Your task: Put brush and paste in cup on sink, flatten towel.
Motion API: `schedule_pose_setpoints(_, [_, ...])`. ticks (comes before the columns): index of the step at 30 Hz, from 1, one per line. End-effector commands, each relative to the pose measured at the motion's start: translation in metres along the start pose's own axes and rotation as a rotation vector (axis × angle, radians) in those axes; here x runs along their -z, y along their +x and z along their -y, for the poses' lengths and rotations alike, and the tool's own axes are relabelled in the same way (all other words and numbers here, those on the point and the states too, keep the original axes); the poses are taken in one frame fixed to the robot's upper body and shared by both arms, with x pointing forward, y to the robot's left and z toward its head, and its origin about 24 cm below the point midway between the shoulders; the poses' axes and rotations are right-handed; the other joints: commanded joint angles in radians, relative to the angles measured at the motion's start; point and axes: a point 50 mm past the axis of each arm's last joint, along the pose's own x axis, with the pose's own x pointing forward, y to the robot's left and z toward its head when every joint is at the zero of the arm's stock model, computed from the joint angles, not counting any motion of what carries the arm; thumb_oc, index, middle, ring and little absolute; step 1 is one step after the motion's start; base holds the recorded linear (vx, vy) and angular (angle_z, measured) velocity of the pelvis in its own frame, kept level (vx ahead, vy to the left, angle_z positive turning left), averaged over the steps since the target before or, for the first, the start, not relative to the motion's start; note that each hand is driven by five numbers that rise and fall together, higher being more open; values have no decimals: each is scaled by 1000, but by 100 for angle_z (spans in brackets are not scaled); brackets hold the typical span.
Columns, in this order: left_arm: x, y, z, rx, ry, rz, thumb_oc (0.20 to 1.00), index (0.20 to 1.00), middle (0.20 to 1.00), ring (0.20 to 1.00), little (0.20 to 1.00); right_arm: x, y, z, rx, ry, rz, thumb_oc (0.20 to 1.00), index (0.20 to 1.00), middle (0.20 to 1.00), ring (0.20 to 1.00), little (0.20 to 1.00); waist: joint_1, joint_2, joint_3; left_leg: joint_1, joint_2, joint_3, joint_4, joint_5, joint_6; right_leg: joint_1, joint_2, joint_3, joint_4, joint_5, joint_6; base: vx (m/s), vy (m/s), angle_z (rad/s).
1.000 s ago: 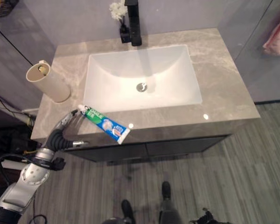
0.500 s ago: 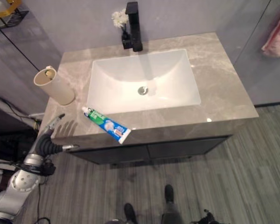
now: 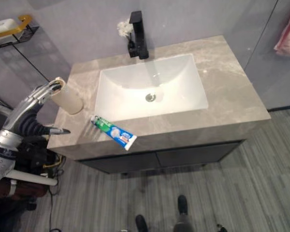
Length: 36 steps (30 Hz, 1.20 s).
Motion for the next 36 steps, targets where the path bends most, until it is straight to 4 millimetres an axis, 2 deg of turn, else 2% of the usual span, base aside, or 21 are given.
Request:
schedule_pose_setpoints(1, [-5, 18, -27, -53, 121, 79, 1000, 1000, 1000, 1000, 1000, -7, 2, 9, 9, -22, 23, 1000, 1000, 1000, 1000, 1000, -25, -12, 28, -52, 76, -113, 6, 61, -67, 31, -86, -17, 9, 23, 78, 0, 0, 0])
schedule_pose_setpoints(5, [-14, 29, -29, 50, 275, 158, 1000, 1000, 1000, 1000, 1000, -9, 2, 14, 25, -20, 35, 1000, 1000, 1000, 1000, 1000, -35, -11, 38, -70, 77, -109, 6, 68, -68, 8, -86, -10, 9, 34, 82, -5, -3, -1])
schedule_pose_setpoints(9, [-16, 32, -28, 83, 312, 186, 1000, 1000, 1000, 1000, 1000, -9, 3, 17, 36, -5, 33, 1000, 1000, 1000, 1000, 1000, -33, -13, 45, -80, 77, -111, 6, 72, -68, -3, -87, -8, 9, 39, 84, -11, -3, -1])
schedule_pose_setpoints(18, [-7, 24, -14, 210, 411, 181, 1000, 1000, 1000, 1000, 1000, -15, 3, 18, 44, 1, 62, 1000, 1000, 1000, 1000, 1000, -29, -22, 63, -92, 78, -116, 6, 72, -68, -12, -88, -9, 9, 40, 86, -3, -2, -2])
schedule_pose_setpoints(28, [-1, 27, -7, 232, 459, 178, 1000, 1000, 1000, 1000, 1000, -31, 4, 19, 59, 1, 116, 1000, 1000, 1000, 1000, 1000, -32, -46, 87, -134, 74, -130, 6, 86, -67, -46, -93, -15, 9, 56, 87, -7, 3, 1])
schedule_pose_setpoints(36, [2, 29, -4, 222, 466, 169, 1000, 1000, 1000, 1000, 1000, -31, 4, 20, 67, -1, 113, 1000, 1000, 1000, 1000, 1000, -31, -48, 95, -152, 75, -130, 6, 87, -69, -62, -95, -13, 9, 59, 88, 3, 3, -1])
